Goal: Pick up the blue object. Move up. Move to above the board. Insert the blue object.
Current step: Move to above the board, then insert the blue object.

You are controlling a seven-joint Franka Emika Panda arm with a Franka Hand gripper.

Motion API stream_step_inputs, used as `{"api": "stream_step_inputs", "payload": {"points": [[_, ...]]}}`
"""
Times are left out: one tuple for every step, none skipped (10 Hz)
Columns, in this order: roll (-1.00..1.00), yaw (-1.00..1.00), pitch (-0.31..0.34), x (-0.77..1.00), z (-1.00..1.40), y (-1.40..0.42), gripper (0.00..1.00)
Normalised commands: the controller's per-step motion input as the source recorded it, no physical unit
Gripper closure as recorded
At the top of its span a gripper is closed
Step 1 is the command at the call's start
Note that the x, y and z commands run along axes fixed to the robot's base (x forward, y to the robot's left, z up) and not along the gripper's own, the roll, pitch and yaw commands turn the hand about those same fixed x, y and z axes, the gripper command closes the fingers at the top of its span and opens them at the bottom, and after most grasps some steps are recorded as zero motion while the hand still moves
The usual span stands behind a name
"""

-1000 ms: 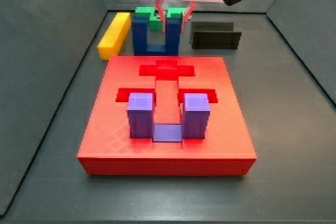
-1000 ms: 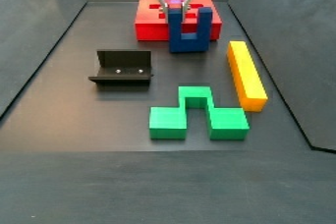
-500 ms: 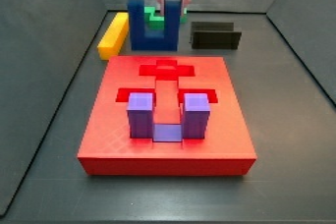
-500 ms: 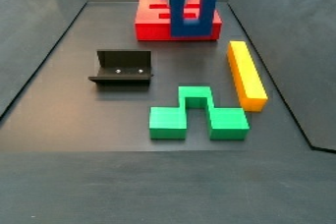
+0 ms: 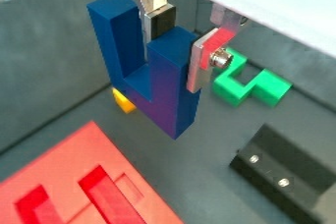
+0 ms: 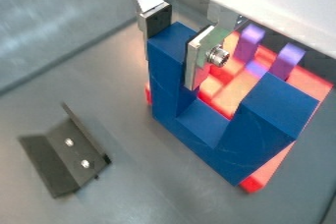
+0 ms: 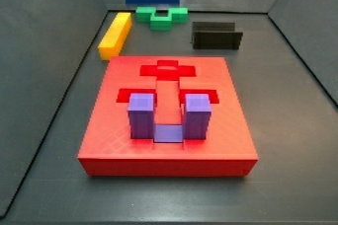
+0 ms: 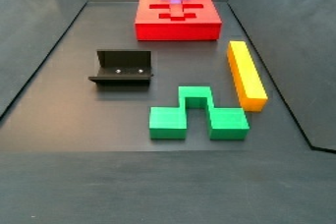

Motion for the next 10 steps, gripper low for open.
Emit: {"api": "stream_step_inputs", "payload": {"points": [[-0.04,0.0,0.077,0.04,0.73,0.01,1.0],[-0.05,-0.01,0.076,0.04,0.35,0.01,1.0],[0.05,-0.23,0.147,-0.15,0.41,-1.4,1.0],[0.08,-0.22,0.154,-0.16,0.4,-1.4,1.0],[0.11,-0.09,0.111,-0.14,0.41,-1.4,1.0],[0.07,-0.07,0.106,-0.11,0.41,-1.4,1.0],[0.05,-0.02,0.11,-0.01,0.17,-0.56,1.0],[0.04,-0.01,0.113,0.03,0.09,-0.31,1.0],[-0.03,0.0,0.0,0.09,-0.03,0.0,1.0],[-0.02,0.0,0.0,0.16,-0.07,0.0,1.0]]}}
